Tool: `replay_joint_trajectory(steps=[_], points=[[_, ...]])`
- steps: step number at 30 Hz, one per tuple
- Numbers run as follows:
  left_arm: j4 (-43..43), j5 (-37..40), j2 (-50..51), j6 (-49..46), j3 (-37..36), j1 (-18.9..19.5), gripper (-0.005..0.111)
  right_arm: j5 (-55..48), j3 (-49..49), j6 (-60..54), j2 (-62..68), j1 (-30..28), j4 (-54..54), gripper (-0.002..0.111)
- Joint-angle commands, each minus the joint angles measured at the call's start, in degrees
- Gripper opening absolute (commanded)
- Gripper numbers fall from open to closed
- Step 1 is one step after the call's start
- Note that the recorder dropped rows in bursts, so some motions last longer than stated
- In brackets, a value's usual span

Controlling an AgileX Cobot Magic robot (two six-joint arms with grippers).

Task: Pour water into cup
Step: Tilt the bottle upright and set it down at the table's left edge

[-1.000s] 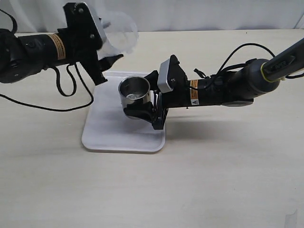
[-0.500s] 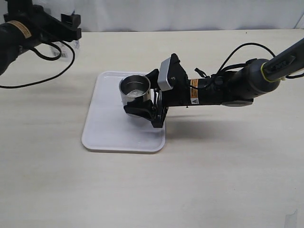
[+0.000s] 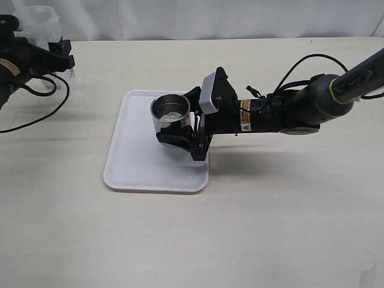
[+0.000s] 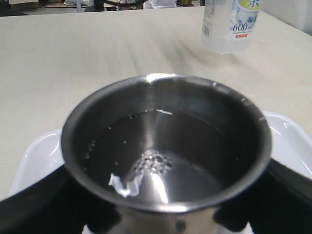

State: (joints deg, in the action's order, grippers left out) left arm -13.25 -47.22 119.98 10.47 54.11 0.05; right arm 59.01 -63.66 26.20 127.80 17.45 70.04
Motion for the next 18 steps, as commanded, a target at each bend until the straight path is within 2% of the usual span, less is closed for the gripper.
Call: replay_joint_trajectory(steps=[1, 4, 8, 10, 12, 18], points=[[0.31, -4.37, 2.71, 0.28, 0.32, 0.55, 0.000, 1.90, -0.28, -0.45, -0.65, -0.15, -1.68, 0.004], [0.31, -4.52, 3.61, -0.59, 0.32, 0.55, 0.000, 1.90, -0.28, -0.45, -0.65, -0.15, -1.68, 0.004], [0.31, -4.52, 3.61, -7.04, 0.35, 0.55, 0.000, 1.90, -0.28, -0.45, -0.65, -0.15, -1.68, 0.004], [0.31, -4.35, 3.61, -7.48, 0.35, 0.55, 0.006, 1.90, -0.28, -0.45, -0.65, -0.15, -1.68, 0.004], [0.31, -4.35, 3.61, -7.48, 0.35, 0.55, 0.016, 1.90, -0.28, -0.45, -0.65, -0.15, -1.68, 0.004], [0.31, -4.21, 3.61, -6.04, 0.35, 0.55, 0.066, 1.90, -0.28, -0.45, -0.65, -0.15, -1.68, 0.004]])
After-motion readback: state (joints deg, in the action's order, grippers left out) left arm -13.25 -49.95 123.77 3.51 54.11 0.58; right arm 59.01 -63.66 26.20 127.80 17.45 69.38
